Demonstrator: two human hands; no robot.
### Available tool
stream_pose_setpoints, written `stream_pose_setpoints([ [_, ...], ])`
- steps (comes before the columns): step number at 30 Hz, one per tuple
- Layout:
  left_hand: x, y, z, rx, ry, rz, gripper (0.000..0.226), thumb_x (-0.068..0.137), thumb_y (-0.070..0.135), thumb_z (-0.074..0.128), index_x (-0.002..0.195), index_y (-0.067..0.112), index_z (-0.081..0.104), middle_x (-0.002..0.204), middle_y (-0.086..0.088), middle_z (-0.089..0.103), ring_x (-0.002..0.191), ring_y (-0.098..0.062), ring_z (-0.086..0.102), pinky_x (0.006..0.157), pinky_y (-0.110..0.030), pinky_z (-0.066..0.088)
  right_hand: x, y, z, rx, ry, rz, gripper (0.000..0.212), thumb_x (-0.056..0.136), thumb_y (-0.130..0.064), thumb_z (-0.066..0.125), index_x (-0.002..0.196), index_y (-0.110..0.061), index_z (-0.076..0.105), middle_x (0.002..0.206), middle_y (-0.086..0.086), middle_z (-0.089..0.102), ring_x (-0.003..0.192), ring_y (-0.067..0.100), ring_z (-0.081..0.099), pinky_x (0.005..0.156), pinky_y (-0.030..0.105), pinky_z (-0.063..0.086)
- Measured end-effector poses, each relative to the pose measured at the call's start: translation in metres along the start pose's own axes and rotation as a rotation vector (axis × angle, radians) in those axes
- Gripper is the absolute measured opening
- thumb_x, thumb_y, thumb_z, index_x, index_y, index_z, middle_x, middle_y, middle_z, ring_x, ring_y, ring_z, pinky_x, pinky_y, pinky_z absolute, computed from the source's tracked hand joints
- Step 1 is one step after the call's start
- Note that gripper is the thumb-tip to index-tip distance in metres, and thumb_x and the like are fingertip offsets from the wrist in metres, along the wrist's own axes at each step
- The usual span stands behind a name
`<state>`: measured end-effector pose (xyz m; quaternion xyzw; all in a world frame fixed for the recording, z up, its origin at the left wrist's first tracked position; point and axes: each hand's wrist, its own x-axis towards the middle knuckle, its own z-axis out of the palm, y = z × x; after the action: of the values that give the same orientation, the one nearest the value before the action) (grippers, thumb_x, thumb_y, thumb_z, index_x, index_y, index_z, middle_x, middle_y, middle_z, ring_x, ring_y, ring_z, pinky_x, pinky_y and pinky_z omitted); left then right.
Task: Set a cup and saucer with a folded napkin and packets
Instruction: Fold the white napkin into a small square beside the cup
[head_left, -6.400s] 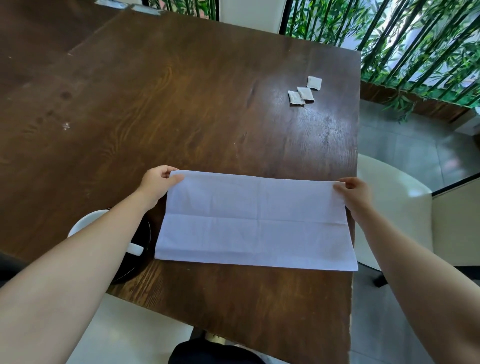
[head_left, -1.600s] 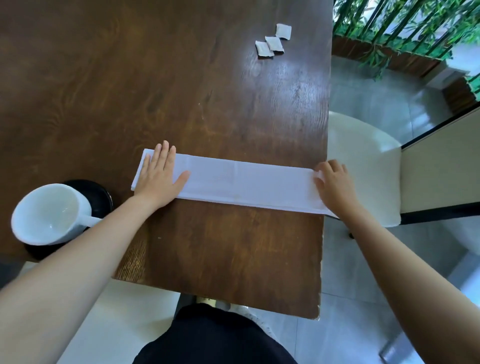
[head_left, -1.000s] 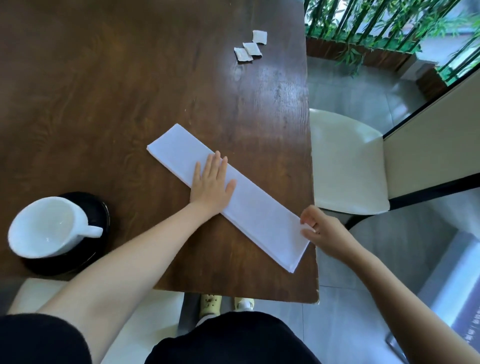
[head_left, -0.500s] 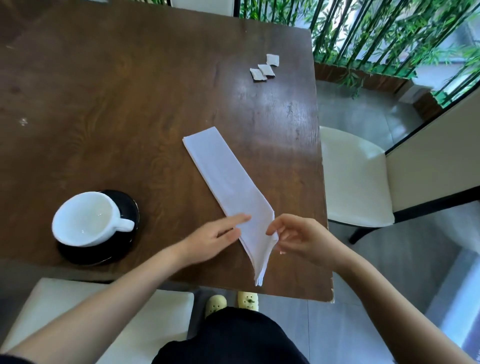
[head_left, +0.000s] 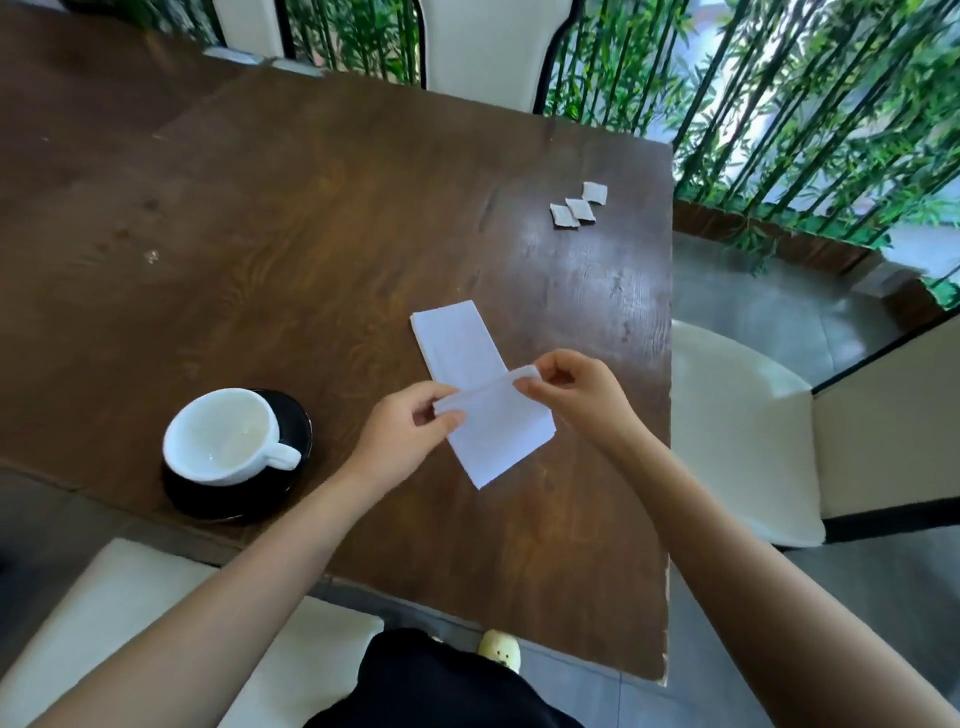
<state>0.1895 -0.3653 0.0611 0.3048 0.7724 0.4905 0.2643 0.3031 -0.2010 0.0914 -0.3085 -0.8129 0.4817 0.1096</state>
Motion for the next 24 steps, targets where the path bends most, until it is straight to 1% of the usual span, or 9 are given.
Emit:
stream_pose_setpoints([
  [2,0.016,0.013,-0.008,-0.021,0.041,-0.022,0.028,0.086,0.017,0.063,0.113,0.011,0.062,0.112,-0.004,0.066,0.101,-0.018,0.062,0.082,-0.03,0.055,0.019,-0.004,-0.008,-0.007,-0.014,-0.018,0.016,0.083,-0.026,0.066,0.073,-0.016,0.06,0.062,-0.009,0.05,0.054,0.005,0.044,0.052,0.018,0.037],
  [4,0.031,0.025,-0.015,-0.067,0.039,-0.045,0.034,0.086,0.011,0.063,0.119,0.005,0.059,0.112,-0.011,0.065,0.099,-0.022,0.064,0.074,-0.025,0.058,0.038,-0.007,-0.014,-0.009,-0.017,-0.048,0.016,0.085,-0.026,0.064,0.081,-0.011,0.062,0.066,-0.004,0.053,0.057,0.009,0.046,0.054,0.021,0.039],
  [6,0.043,0.034,-0.02,-0.128,0.025,-0.056,0.035,0.086,0.003,0.06,0.121,-0.001,0.056,0.109,-0.018,0.064,0.094,-0.024,0.065,0.069,-0.025,0.058,0.058,-0.009,-0.02,-0.002,-0.031,-0.062,0.011,0.086,-0.024,0.063,0.079,-0.016,0.061,0.066,-0.004,0.054,0.056,0.009,0.048,0.053,0.02,0.039],
  [8,0.055,0.04,-0.025,-0.171,0.052,-0.049,0.032,0.087,-0.003,0.056,0.118,-0.005,0.057,0.103,-0.017,0.064,0.079,-0.014,0.067,0.065,-0.022,0.057,0.077,-0.014,-0.022,-0.014,-0.057,-0.087,0.017,0.086,-0.023,0.063,0.07,-0.024,0.058,0.062,-0.007,0.051,0.052,0.008,0.046,0.052,0.021,0.039],
  [10,0.069,0.043,-0.028,-0.172,0.103,-0.076,0.027,0.088,-0.002,0.055,0.115,-0.003,0.059,0.099,-0.014,0.064,0.069,-0.006,0.066,0.061,-0.018,0.057,0.097,-0.016,-0.019,-0.008,-0.078,-0.088,0.015,0.086,-0.022,0.064,0.071,-0.02,0.06,0.065,-0.005,0.055,0.058,0.012,0.051,0.06,0.027,0.045],
  [12,0.085,0.041,-0.031,-0.156,0.144,-0.125,0.023,0.089,0.002,0.056,0.111,0.001,0.062,0.099,-0.009,0.066,0.075,-0.009,0.064,0.059,-0.017,0.057,0.117,-0.017,-0.013,-0.001,-0.085,-0.068,0.008,0.085,-0.02,0.064,0.084,-0.012,0.065,0.07,-0.001,0.058,0.064,0.015,0.053,0.067,0.03,0.046],
  [15,0.112,0.03,-0.035,-0.17,0.175,-0.204,0.02,0.089,0.005,0.056,0.108,0.004,0.063,0.098,-0.006,0.066,0.081,-0.01,0.064,0.058,-0.017,0.057,0.15,-0.014,-0.003,-0.027,-0.112,-0.031,0.013,0.085,-0.02,0.062,0.09,-0.009,0.066,0.072,-0.002,0.058,0.062,0.015,0.052,0.067,0.029,0.047],
  [18,0.138,0.013,-0.037,-0.183,0.195,-0.277,0.02,0.089,0.004,0.056,0.107,0.005,0.063,0.098,-0.007,0.065,0.081,-0.011,0.064,0.056,-0.018,0.056,0.181,-0.004,0.013,-0.041,-0.126,0.013,0.021,0.083,-0.018,0.062,0.099,-0.006,0.068,0.083,0.003,0.06,0.072,0.017,0.055,0.076,0.034,0.051],
  [24,0.176,-0.032,-0.031,-0.18,0.203,-0.424,0.018,0.089,0.001,0.053,0.102,0.006,0.064,0.101,-0.012,0.065,0.092,-0.023,0.065,0.071,-0.033,0.056,0.223,0.026,0.05,-0.147,-0.161,0.107,0.024,0.083,-0.014,0.059,0.105,-0.006,0.068,0.089,0.004,0.062,0.08,0.018,0.057,0.082,0.034,0.053],
])
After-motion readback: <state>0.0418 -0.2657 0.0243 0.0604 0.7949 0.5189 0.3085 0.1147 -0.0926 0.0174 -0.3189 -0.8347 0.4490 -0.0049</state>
